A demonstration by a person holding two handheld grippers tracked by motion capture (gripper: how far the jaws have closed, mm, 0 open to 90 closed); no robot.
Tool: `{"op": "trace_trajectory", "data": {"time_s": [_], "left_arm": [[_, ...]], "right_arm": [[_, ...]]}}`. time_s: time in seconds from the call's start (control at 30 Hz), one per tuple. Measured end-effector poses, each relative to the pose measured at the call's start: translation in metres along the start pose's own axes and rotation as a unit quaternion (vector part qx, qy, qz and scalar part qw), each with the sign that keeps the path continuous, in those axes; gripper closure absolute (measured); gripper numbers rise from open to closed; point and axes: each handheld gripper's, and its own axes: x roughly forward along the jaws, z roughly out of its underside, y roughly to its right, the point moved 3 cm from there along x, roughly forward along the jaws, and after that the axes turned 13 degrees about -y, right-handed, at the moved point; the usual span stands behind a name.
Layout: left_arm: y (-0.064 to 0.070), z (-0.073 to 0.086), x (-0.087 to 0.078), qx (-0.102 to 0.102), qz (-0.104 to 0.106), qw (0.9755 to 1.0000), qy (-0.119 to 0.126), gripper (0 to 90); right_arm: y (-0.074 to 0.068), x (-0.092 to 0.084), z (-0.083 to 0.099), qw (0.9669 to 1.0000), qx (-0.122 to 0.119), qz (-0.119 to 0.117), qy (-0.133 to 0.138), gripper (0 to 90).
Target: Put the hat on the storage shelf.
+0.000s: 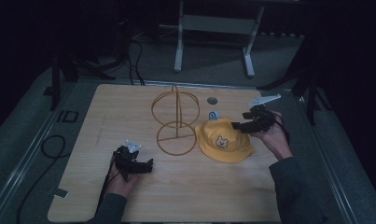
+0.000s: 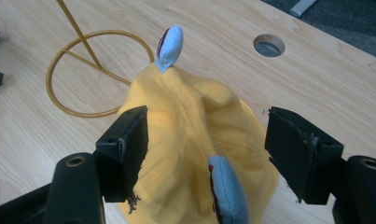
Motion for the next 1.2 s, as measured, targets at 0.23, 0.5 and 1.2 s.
{"op": "trace_trajectory", "data": {"time_s": [0.23,0.5,1.2], "left_arm": [[0.000,0.000,0.000,0.000,0.000,1.0000,0.000,0.0],[0.000,0.000,0.000,0.001,-0.001,1.0000,0.000,0.0],[0.000,0.000,0.000,0.000,0.000,1.0000,0.000,0.0]], "right_arm": [[0.000,0.001,-0.002,0.9999,-0.004,0.000,-0.011,30.6],[0.000,0.003,-0.002,0.9998,-0.008,-0.001,-0.019,32.5],[0.006,0.011,-0.004,0.9984,-0.014,-0.008,-0.054,41.3]]}}
